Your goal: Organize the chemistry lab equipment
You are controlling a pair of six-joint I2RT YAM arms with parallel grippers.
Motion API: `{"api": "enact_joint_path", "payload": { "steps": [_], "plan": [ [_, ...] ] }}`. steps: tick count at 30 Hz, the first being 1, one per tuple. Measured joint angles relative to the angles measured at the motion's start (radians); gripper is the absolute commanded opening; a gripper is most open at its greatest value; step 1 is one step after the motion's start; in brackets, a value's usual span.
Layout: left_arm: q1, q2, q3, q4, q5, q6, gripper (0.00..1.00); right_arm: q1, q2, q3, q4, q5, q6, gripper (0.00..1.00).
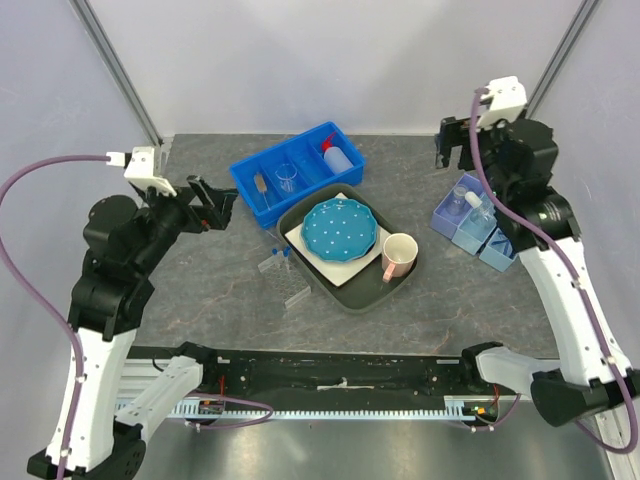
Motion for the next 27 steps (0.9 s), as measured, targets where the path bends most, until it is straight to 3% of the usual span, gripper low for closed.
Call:
{"api": "enact_joint_path", "payload": {
  "steps": [7,27],
  "plan": [
    [0.000,-0.055,0.000,-0.037,0.026,0.000,1.00,-0.038,-0.080,0.013,-0.054,0.093,0.057,0.98],
    [0.000,-0.103,0.000,-0.083,0.041,0.000,1.00,-0.117,-0.109,0.013,-0.123,0.019,0.129,0.98]
  ]
}}
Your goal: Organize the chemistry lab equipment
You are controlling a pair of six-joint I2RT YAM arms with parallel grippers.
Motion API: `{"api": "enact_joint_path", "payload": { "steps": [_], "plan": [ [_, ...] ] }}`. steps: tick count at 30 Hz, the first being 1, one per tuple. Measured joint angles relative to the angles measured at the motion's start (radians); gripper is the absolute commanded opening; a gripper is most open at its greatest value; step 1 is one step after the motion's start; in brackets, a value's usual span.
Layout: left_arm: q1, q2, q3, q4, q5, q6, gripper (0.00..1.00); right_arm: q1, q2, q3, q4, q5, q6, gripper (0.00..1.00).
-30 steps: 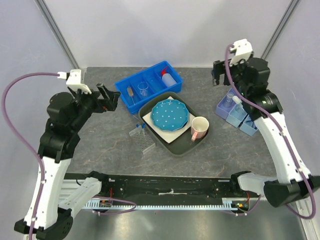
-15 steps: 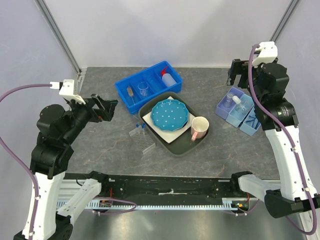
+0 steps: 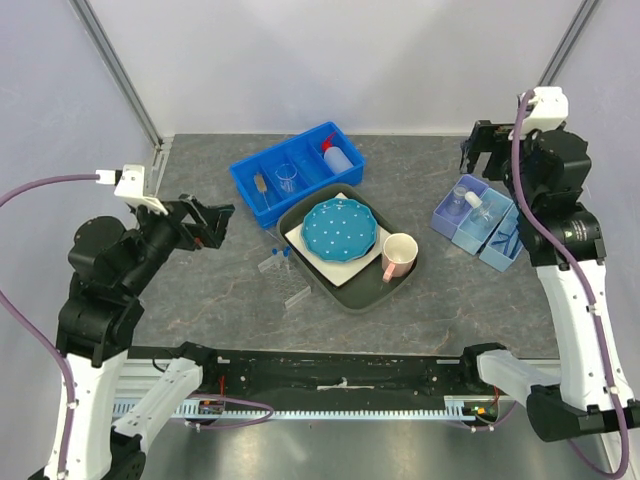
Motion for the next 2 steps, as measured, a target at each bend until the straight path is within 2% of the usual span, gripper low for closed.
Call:
{"api": "enact_joint_path", "payload": {
  "steps": [2],
  "plan": [
    [0.000,-0.003,0.000,-0.002,0.004,0.000,1.00,-0.010,-0.007,0.000,0.000,-0.008,0.003,0.98]
  ]
}}
